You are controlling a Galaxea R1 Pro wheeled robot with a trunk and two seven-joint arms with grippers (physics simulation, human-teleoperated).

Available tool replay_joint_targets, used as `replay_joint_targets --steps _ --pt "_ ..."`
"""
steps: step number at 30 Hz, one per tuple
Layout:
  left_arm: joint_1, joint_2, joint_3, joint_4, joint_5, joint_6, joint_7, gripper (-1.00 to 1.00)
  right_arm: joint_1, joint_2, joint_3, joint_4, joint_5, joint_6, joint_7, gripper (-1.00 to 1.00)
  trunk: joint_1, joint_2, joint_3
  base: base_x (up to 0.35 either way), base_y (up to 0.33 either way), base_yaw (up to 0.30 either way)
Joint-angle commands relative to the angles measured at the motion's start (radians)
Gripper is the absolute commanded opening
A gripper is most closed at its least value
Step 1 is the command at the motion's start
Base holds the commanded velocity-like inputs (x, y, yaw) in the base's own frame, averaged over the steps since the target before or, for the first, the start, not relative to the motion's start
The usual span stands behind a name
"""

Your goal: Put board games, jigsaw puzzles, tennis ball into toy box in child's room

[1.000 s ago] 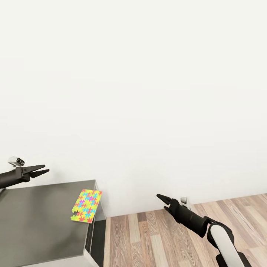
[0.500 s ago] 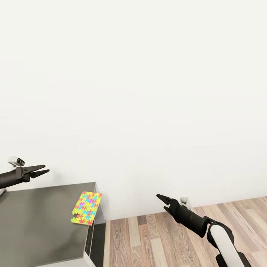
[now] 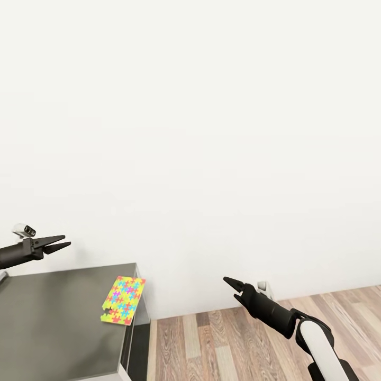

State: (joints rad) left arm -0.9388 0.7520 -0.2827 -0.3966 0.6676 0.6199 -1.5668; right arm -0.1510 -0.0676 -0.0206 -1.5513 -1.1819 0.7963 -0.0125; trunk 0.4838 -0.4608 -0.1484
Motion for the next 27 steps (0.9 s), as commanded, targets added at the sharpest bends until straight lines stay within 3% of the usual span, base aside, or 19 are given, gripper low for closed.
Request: replay_joint_targets --steps 1,21,27 --pt "-0.002 0.001 -0.007 0.0 0.005 0.011 -0.004 1.0 -0.001 0.0 -0.001 -0.001 -0.002 0.005 -0.001 1.0 0.005 -0.009 -0.004 0.0 0.0 0.0" --pt "-0.002 0.001 -0.007 -0.001 0.006 0.012 -0.004 1.0 -0.005 0.003 0.048 0.0 0.003 0.0 -0.003 1.0 0.081 -0.149 -0.033 0.0 0.0 0.0" --pt "-0.002 -0.002 -0.007 -0.002 0.006 0.012 -0.004 1.0 -0.067 0.03 0.11 0.04 0.008 0.0 -0.007 1.0 0.104 -0.191 -0.046 0.0 0.0 0.01"
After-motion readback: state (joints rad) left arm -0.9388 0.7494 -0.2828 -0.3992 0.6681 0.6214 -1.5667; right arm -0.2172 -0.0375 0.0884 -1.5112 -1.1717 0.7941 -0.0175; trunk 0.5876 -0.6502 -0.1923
